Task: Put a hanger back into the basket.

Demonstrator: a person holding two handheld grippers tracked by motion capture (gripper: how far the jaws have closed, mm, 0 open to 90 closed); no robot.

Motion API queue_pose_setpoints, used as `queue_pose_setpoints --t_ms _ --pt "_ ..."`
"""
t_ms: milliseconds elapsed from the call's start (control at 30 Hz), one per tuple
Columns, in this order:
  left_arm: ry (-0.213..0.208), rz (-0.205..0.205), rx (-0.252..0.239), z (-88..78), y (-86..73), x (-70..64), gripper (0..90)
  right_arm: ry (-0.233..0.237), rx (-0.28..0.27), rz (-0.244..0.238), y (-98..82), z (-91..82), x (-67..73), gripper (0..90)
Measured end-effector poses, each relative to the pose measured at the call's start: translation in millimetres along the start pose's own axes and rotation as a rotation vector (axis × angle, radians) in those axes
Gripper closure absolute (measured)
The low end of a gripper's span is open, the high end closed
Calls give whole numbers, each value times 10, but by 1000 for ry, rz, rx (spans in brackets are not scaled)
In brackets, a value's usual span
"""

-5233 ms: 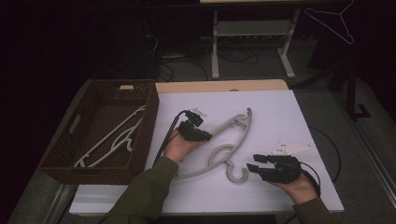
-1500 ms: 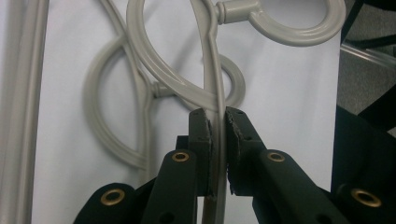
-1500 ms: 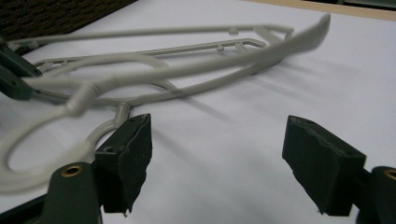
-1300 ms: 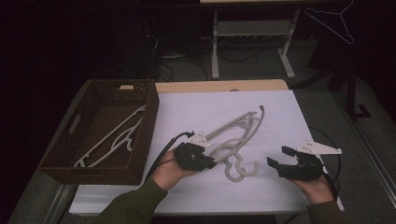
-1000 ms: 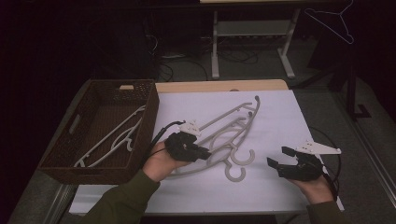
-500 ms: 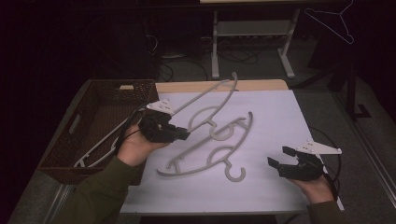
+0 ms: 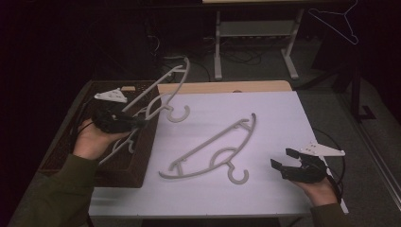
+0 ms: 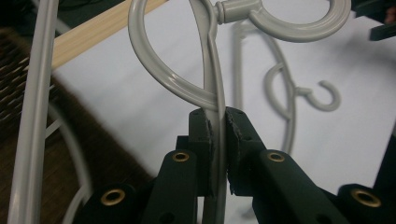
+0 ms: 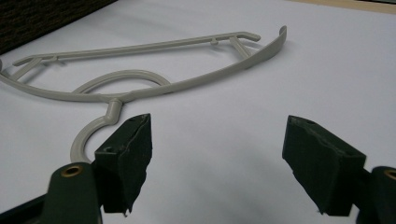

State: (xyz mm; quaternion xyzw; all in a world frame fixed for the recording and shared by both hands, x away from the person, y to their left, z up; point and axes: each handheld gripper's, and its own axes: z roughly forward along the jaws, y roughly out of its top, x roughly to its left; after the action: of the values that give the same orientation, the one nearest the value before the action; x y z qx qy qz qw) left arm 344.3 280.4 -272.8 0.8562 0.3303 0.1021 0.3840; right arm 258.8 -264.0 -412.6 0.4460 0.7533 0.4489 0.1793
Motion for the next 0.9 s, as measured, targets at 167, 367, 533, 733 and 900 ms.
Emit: queue_pose_setpoints --t_ms 167,367,533,733,900 --pt "25 -44 13 -144 -209 229 818 -2 6 7 -1 11 1 238" --pt "50 -79 29 -355 -477 443 818 -9 7 3 -6 19 -10 239" --pt "44 -114 16 -482 -651 496 818 -14 14 7 -12 32 -17 239" --pt "36 -113 61 -545 -803 532 818 -15 20 -1 -11 55 -17 239" --pt "21 -117 90 -525 -879 583 818 -14 25 2 -8 71 -15 240"
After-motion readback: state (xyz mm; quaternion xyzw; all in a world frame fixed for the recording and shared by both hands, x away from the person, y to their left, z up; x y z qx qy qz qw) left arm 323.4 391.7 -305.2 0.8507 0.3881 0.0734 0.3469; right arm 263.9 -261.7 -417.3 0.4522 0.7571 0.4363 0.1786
